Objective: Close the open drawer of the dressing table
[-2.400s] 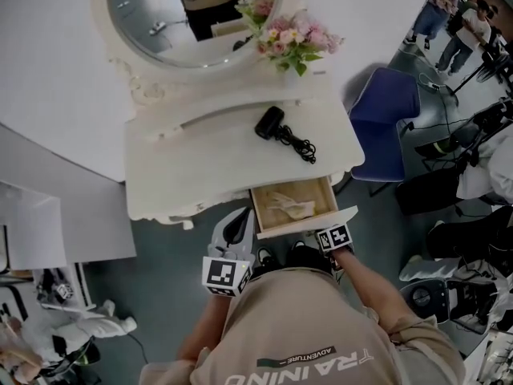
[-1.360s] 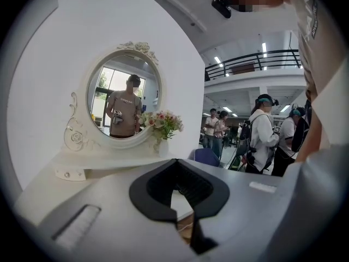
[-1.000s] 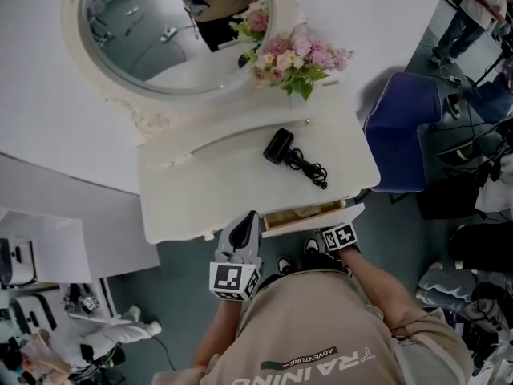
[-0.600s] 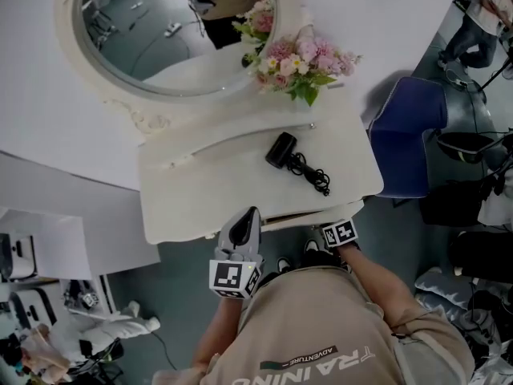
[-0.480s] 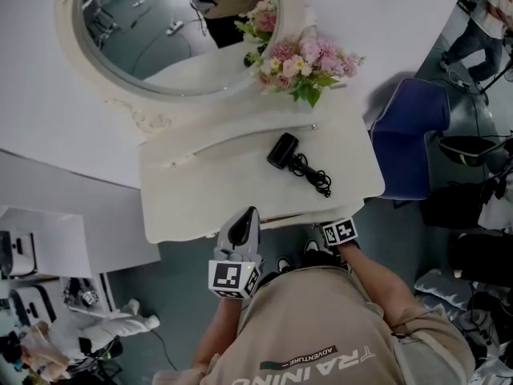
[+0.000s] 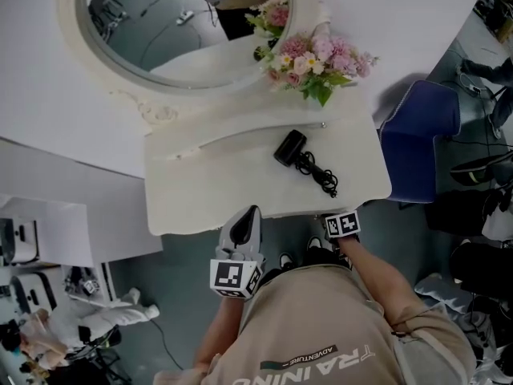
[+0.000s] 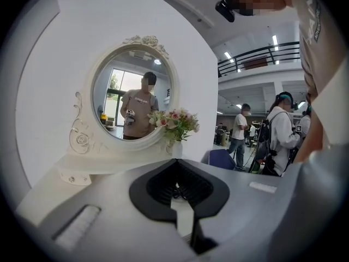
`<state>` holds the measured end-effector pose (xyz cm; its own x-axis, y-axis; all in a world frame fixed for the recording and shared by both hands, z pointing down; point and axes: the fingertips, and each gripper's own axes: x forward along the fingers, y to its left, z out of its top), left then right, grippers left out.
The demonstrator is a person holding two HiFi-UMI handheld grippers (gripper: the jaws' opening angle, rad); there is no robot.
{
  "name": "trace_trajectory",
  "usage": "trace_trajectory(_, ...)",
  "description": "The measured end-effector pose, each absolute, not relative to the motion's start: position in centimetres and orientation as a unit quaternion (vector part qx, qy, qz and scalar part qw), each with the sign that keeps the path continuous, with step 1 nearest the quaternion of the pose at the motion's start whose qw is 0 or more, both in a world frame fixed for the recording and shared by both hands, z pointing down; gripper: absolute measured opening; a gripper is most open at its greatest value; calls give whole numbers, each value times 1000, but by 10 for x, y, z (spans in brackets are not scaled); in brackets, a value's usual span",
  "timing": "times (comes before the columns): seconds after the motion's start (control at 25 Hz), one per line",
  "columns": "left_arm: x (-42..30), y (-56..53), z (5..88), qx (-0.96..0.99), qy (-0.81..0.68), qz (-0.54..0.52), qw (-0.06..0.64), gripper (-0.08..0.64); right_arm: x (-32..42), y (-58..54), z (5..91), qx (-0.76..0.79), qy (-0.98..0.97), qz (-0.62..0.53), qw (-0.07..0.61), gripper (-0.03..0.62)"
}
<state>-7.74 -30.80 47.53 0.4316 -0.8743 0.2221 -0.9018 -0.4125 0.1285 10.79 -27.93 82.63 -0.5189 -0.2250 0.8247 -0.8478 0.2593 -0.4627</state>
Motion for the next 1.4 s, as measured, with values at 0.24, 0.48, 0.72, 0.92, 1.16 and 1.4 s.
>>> trace_trajectory(0.24,-77,-305,473,834,-536,65,114,17,104,-287,825,373,-737,469,311,3)
trace_trajectory(0.48,-77,-300,473,830,-541,69,115,17,105,-297,824,396,-741,459,290,2)
trace_trajectory(0.72,-86,-294,476,826,-547,72,116,17,103,-300,828,391,-748,445,299,2)
trace_trajectory(0.92,-90,-283,477,828,-543,71,116,17,99,-291,825,379,-743,471,285,3)
trace_trajectory(1.16,-91,-268,484,837,-527,68,130,17,93,-276,790,382,-764,464,237,3)
trace_trajectory(1.4,-87,-256,485,848,-509,57,138,17,78,-259,713,359,-817,404,202,2)
